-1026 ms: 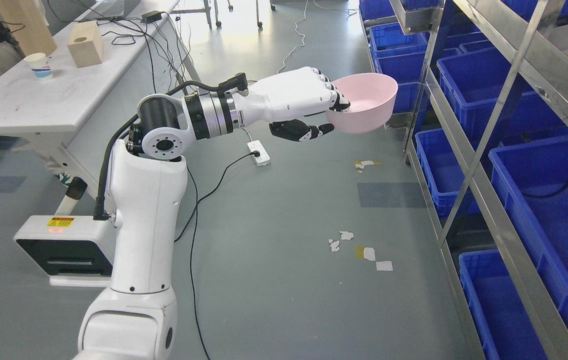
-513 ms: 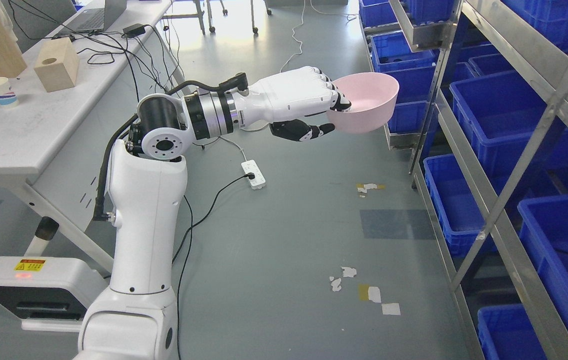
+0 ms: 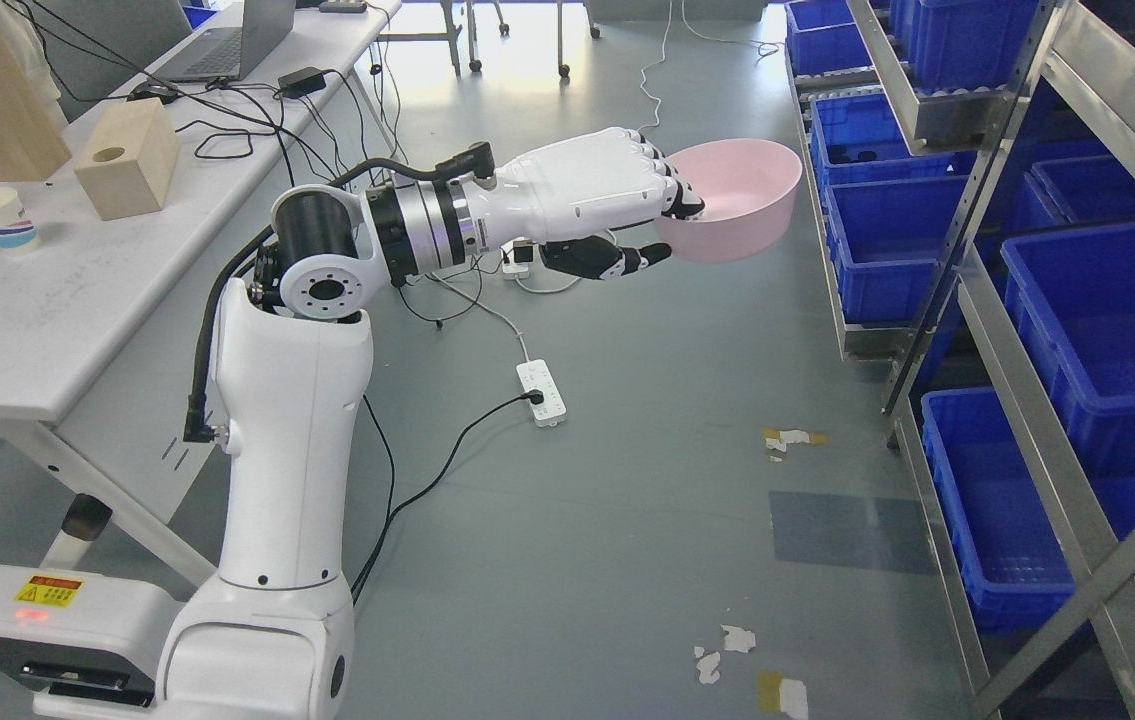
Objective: Stack pink IKEA bowl on shelf middle layer
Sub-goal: 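Hold the pink bowl raised in the left hand while the robot drives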
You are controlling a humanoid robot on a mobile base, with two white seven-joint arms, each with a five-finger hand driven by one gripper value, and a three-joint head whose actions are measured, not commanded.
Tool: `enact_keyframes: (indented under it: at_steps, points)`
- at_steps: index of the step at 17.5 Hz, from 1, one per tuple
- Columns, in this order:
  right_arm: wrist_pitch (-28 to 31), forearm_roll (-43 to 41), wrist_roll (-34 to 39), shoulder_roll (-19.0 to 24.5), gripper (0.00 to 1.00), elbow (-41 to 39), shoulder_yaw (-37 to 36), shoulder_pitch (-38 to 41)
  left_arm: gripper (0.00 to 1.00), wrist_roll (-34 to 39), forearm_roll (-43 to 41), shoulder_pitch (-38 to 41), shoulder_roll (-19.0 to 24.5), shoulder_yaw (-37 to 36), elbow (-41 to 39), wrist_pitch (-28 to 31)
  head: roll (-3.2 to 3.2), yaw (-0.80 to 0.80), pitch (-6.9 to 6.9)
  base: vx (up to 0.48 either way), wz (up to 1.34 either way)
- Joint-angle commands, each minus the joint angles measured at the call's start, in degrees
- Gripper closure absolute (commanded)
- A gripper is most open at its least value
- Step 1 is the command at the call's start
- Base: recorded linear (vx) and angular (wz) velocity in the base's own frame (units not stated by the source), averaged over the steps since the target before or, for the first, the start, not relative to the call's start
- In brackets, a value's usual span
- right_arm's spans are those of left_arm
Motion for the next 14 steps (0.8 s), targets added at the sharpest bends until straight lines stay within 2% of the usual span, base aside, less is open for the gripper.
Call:
enact_keyframes:
  at_steps: [1,8,14]
  points:
    - [0.0,0.0,0.0,-1.0,0.00,-1.0,0.0,0.3,0.96,0.9,0.4,0.0,1.0,-0.1,-1.3,0.0,0.00,0.00,0.00,0.395,0.15]
    - [0.0,0.0,0.0,-1.0,0.00,-1.0,0.0,0.2,0.96,1.0,1.0,0.0,1.0,-1.6,-1.3,0.0,0.00,0.00,0.00,0.328,0.08]
    - [0.0,0.0,0.0,-1.0,0.00,-1.0,0.0,0.3,0.96,1.1,2.4,0.0,1.0,-2.6,-1.4,0.0,0.00,0.00,0.00,0.175,-0.13]
